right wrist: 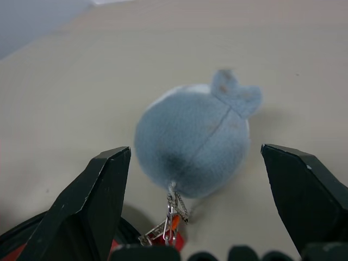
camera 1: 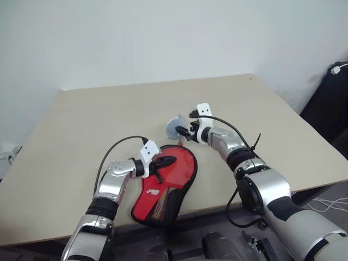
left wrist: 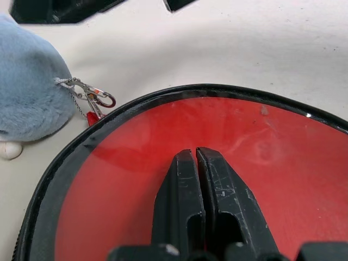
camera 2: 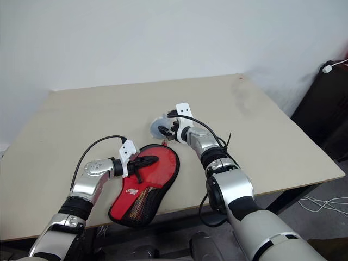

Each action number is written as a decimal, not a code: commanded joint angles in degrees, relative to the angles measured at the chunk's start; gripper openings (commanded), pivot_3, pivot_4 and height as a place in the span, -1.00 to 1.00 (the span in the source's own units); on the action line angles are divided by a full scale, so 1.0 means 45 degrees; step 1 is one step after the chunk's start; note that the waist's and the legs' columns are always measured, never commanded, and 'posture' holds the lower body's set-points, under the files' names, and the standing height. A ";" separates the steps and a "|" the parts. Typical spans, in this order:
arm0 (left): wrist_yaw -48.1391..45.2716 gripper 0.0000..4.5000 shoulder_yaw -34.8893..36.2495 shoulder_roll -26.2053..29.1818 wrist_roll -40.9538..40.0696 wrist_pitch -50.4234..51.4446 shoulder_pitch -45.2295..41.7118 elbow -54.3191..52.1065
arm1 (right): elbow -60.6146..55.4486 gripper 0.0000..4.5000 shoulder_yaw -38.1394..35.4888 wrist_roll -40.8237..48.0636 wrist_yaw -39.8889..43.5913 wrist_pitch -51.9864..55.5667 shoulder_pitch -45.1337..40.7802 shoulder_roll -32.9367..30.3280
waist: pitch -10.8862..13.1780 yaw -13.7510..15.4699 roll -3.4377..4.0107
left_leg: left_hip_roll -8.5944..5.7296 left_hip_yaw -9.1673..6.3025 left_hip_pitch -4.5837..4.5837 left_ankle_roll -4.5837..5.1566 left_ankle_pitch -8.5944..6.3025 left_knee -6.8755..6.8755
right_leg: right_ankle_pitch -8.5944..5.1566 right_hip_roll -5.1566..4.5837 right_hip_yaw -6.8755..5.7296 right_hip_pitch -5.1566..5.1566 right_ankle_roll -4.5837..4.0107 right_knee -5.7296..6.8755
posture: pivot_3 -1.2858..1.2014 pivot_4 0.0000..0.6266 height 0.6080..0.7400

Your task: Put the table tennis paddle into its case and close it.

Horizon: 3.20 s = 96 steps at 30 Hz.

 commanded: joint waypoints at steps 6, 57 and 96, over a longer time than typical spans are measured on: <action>-0.0070 -0.99 -0.0165 0.0136 0.0110 0.0288 0.0219 -0.0258 | 0.0046 0.85 -0.0021 -0.0301 0.0284 0.0150 -0.0459 0.0326 | 0.0000 0.0000 0.0003 | 0.0000 0.0001 -0.0002 0.0000 0.0000 -0.0003 | 0.0000 0.0000 0.0001 -0.0002 0.0000 -0.0003 | 0.03 -1.00 1.00; 0.0070 -1.00 -0.0180 0.0154 0.0195 0.0206 0.0196 -0.0115 | -0.1130 -0.97 -0.0812 -0.0597 -0.0962 0.0941 0.0736 -0.0216 | 0.0000 0.0004 0.0007 | -0.0001 -0.0005 -0.0004 0.0000 0.0000 -0.0010 | 0.0000 0.0001 0.0000 -0.0003 0.0000 -0.0005 | 0.03 -1.00 1.00; 0.0096 -1.00 -0.0398 0.0096 0.0289 -0.0148 -0.0104 0.0521 | -1.5646 -0.97 0.3479 -0.0318 0.3693 0.6966 0.8025 -0.6064 | 0.0011 0.0742 0.0084 | -0.0038 0.0005 -0.0035 -0.0006 0.0004 0.0035 | -0.0026 -0.0016 0.0022 0.0006 -0.0024 -0.0029 | 0.03 -1.00 1.00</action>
